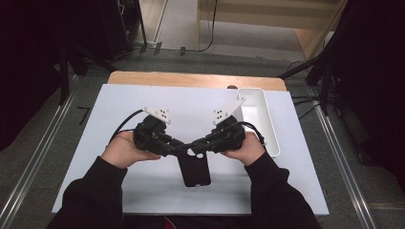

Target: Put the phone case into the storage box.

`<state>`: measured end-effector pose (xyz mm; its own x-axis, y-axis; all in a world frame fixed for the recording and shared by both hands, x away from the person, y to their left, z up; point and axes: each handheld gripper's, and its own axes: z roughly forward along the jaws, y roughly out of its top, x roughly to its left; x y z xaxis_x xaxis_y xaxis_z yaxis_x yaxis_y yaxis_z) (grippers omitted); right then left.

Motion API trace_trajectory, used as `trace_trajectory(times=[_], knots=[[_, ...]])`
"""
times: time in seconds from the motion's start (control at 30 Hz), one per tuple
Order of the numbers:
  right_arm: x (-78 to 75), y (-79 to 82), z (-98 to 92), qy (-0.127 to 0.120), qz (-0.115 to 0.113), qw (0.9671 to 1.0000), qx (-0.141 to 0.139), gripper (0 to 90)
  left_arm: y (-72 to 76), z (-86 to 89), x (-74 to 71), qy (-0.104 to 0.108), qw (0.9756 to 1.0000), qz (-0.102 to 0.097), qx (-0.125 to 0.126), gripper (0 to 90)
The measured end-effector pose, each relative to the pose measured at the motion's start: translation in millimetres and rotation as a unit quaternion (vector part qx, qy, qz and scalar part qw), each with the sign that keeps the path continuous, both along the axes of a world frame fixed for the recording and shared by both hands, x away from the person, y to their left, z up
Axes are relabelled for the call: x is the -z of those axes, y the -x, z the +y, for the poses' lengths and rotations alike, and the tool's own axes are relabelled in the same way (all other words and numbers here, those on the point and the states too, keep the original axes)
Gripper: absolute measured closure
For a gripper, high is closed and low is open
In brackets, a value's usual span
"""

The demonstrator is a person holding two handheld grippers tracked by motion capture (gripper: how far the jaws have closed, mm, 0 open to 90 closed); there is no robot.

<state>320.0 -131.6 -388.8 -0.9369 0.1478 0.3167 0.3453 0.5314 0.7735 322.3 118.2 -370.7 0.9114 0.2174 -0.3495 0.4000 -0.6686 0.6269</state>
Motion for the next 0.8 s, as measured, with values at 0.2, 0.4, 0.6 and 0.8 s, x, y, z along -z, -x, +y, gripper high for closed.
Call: trace_trajectory(times=[0.2,0.4,0.6,0.8], knots=[[1.2,-0.9,1.0,-0.002,0.008,1.0000,-0.003,74.6,0.8,-1.4,0.0,-0.010,0.9999,0.011,0.003,77.5],[2.4,-3.2,-1.0,-0.006,0.017,0.9998,-0.004,74.5,1.5,-0.9,-2.0,0.005,0.9999,-0.006,0.011,78.6],[2.8,-3.4,-1.5,-0.008,0.026,0.9996,-0.008,74.0,1.9,-1.3,-4.2,0.001,0.9998,0.012,0.013,78.9],[1.1,-3.1,-3.0,-0.009,0.034,0.9994,-0.001,69.4,2.8,-0.1,-7.1,0.000,0.9998,0.018,0.009,78.9]])
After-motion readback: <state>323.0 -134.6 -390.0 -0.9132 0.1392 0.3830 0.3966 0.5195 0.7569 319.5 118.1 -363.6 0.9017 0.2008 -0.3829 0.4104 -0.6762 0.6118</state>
